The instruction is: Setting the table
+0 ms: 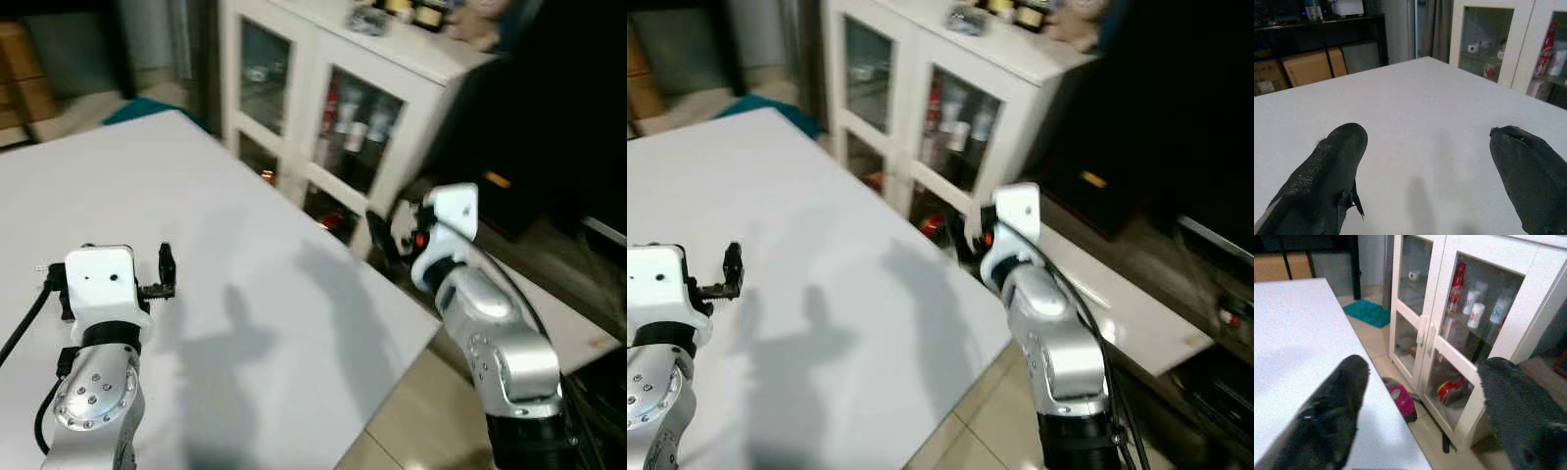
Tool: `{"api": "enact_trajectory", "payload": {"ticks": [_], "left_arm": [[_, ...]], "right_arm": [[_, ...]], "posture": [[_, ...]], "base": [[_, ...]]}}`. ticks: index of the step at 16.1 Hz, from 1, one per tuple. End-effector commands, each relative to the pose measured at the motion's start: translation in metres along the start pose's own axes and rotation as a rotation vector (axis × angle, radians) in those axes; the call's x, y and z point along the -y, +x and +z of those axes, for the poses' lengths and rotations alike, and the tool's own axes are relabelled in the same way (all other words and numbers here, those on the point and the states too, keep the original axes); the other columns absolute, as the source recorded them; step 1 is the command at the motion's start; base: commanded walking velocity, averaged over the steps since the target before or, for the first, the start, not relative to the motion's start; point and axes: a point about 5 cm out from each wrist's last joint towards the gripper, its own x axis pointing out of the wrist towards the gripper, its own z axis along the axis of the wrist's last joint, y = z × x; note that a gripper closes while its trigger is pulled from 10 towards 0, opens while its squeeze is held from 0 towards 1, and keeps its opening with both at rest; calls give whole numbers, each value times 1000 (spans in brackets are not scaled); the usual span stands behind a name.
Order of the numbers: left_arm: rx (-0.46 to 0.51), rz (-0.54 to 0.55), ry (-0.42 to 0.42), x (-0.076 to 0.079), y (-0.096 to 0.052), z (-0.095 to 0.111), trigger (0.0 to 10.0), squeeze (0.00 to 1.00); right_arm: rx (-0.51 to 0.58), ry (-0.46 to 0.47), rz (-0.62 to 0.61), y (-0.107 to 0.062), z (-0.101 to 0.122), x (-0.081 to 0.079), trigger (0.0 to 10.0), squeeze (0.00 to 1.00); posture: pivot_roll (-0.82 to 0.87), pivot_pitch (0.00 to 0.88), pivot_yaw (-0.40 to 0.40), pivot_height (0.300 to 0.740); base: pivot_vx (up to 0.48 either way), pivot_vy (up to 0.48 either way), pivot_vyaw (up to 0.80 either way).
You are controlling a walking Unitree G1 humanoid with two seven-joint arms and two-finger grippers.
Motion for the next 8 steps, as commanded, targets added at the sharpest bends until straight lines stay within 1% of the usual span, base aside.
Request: {"api": "enact_trajectory", "payload": {"ticks": [1,2,3,4,5,7,8], "left_arm": [[7,-44,-18,7,-1,4,10000,827],[11,-33,8,6,-2,8,10000,965],[69,22,34,3,-1,17,10000,1000],[88,1,36,4,1,22,10000,1000],[124,-14,-15,7,10,29,10000,1000],[133,-65,0,12,22,31,10000,1000],[143,-92,-18,15,29,32,10000,1000]], "right_arm": [[41,-14,-25,-3,6,8,10000,1000],[66,-21,-33,-1,9,8,10000,1000],[76,-13,-34,0,10,7,10000,1000],[89,0,-31,-3,10,7,10000,1000],[132,13,-48,-10,9,10,10000,1000],[121,0,-89,-19,3,16,10000,1000],[119,-2,-112,-26,0,20,10000,1000]], "posture": [[159,0,-153,740],[160,0,-149,740],[162,0,-145,740],[162,0,-136,740],[146,0,-83,740],[118,0,-28,740],[94,0,11,740]], "base": [[0,0,800],[0,0,800],[0,0,800],[0,0,800],[0,0,800],[0,0,800],[0,0,800]]}}
